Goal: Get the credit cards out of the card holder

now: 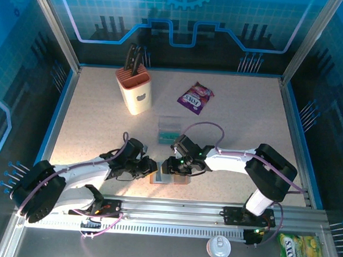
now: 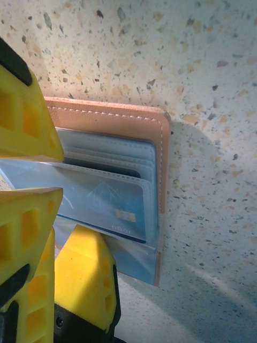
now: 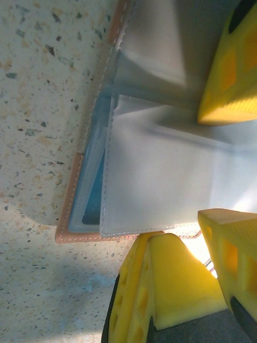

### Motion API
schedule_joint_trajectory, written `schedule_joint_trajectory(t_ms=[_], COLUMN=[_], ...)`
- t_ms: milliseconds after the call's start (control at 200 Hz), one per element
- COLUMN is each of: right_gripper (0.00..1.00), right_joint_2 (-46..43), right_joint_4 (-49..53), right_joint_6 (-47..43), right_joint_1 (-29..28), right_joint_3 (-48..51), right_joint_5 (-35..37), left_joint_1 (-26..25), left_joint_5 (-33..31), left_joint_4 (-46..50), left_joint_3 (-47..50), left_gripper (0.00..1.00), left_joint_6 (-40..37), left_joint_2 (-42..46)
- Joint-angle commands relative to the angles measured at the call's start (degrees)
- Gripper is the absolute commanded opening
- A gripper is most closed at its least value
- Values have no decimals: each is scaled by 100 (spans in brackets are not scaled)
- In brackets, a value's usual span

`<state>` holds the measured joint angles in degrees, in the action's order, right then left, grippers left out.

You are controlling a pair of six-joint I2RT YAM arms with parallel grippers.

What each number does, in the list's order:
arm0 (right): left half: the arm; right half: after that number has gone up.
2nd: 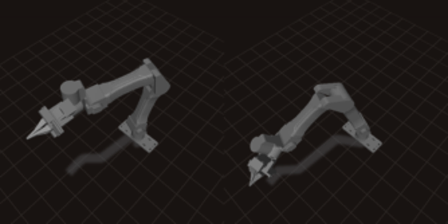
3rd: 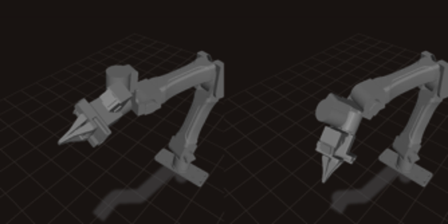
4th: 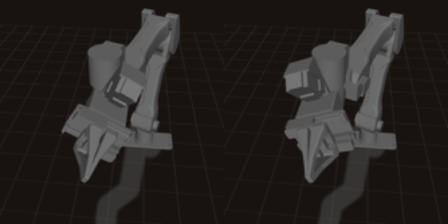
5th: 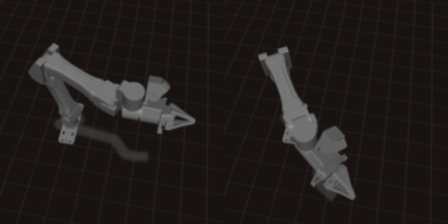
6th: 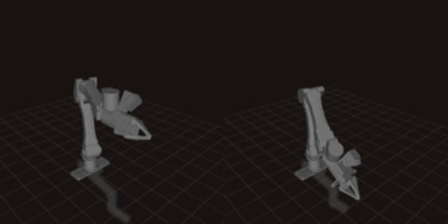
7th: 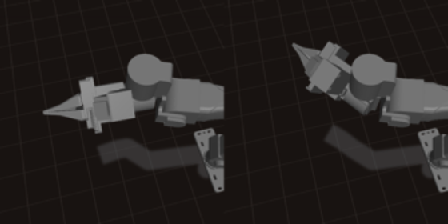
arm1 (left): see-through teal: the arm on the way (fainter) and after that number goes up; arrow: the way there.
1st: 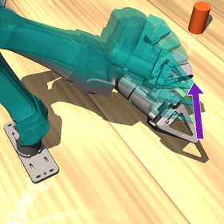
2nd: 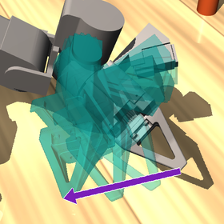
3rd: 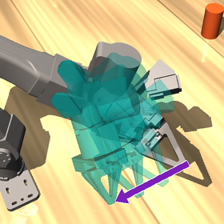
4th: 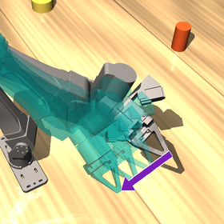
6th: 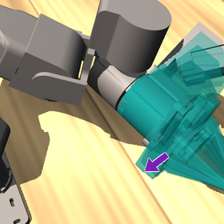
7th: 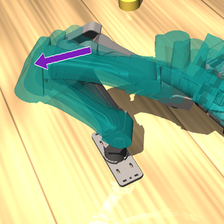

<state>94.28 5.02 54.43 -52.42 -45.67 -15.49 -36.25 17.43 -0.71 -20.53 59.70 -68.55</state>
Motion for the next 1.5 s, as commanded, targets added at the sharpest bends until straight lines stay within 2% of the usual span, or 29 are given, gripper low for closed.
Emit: schedule_joint_trajectory(t_ms=[0,235,780,1171,1496], right_gripper=[46,46,46,46,46], right_joint_2=[-32,-32,-32,-34,-24], right_joint_4=[14,-9,16,36,16], right_joint_6=[-30,-27,-40,-54,-42], right_joint_1=[52,52,49,49,49], right_joint_3=[119,124,111,120,129], right_joint_5=[-52,-60,-67,-66,-64], left_joint_1=[35,33,35,34,39], left_joint_5=[40,-113,-34,-317,-36], left_joint_4=[71,280,232,588,106], left_joint_3=[-148,-157,-223,-231,-198], left_gripper=[21,21,22,24,28], left_joint_6=[37,-27,-41,-48,51], left_joint_2=[146,235,207,371,266])
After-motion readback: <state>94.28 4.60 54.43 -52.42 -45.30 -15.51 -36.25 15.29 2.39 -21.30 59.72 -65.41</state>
